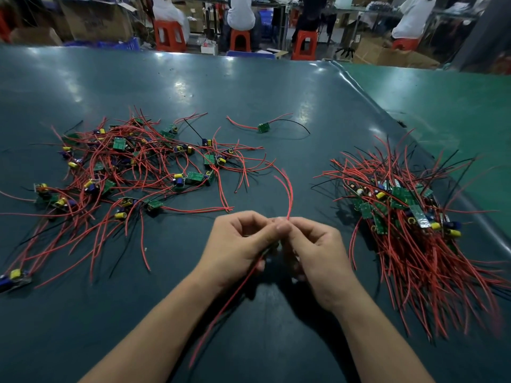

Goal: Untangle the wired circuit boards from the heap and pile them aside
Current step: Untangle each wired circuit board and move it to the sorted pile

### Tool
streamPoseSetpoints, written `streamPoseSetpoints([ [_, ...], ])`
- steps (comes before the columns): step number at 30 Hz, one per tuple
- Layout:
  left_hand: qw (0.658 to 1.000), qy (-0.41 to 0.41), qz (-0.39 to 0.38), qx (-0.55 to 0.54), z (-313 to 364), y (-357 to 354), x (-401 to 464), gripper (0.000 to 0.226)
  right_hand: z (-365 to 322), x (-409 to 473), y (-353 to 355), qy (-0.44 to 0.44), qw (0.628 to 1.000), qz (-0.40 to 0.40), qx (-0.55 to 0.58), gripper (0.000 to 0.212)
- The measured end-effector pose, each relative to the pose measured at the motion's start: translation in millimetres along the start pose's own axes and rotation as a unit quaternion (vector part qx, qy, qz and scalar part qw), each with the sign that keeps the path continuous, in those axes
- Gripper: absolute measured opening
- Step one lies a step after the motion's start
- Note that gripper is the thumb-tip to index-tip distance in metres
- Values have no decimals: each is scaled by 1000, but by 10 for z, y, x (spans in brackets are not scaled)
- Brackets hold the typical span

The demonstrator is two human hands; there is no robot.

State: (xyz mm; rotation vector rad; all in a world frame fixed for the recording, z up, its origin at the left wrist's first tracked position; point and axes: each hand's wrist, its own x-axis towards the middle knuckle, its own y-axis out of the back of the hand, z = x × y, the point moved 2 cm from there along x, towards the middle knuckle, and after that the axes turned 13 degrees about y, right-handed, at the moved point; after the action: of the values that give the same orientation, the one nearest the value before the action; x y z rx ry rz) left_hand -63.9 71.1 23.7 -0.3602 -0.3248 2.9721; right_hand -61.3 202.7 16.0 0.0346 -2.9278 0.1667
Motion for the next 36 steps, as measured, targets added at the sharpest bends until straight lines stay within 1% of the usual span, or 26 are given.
streamPoseSetpoints([
  [1,1000,4,-6,16,-10,3,3,25,1,9,19,-11,1000,12,13,17],
  [4,996,11,-67,66,-12,29,8,17,-5,29,103,-18,997,62,53,22],
  [6,992,17,-99,72,-12,58,27,17,-38,40,127,2,993,96,68,19],
  [9,987,49,-139,68,-3,96,34,20,-59,79,199,35,983,157,87,10],
  [14,964,79,-248,54,-60,65,-41,14,-62,114,314,69,962,249,92,22],
  [17,958,86,-273,6,-42,59,-41,12,-62,125,339,95,947,287,104,23],
  [20,949,66,-295,-86,30,126,-60,18,-84,149,428,102,927,316,172,22],
  [21,952,52,-284,-102,62,148,-70,21,-99,142,440,98,930,306,176,20],
  [22,960,42,-255,-110,89,170,-71,24,-116,123,422,89,943,273,169,21],
  [23,971,34,-212,-108,99,193,-54,24,-123,95,368,70,961,217,156,25],
  [25,990,14,-119,-79,107,206,-13,13,-103,14,207,-1,992,65,106,40],
  [26,995,-3,-88,-53,108,200,-5,11,-92,-30,125,-30,997,-8,72,43],
  [27,997,-19,-70,-15,103,193,2,15,-87,-63,64,-38,996,-67,40,41],
  [28,997,-32,-65,30,92,180,2,20,-82,-87,22,-33,993,-109,12,36],
  [29,994,-43,-70,74,81,165,-2,23,-88,-99,1,-27,991,-131,-8,29],
  [31,988,-54,-79,121,73,153,-12,28,-102,-100,7,-20,990,-137,-20,20],
  [33,986,-77,-52,139,90,172,1,33,-107,-92,25,16,991,-122,-48,20],
  [34,981,-107,-15,163,105,196,13,33,-111,-87,30,51,991,-97,-75,21],
  [36,953,-180,100,223,136,272,37,29,-138,-67,46,118,988,-3,-98,26],
])
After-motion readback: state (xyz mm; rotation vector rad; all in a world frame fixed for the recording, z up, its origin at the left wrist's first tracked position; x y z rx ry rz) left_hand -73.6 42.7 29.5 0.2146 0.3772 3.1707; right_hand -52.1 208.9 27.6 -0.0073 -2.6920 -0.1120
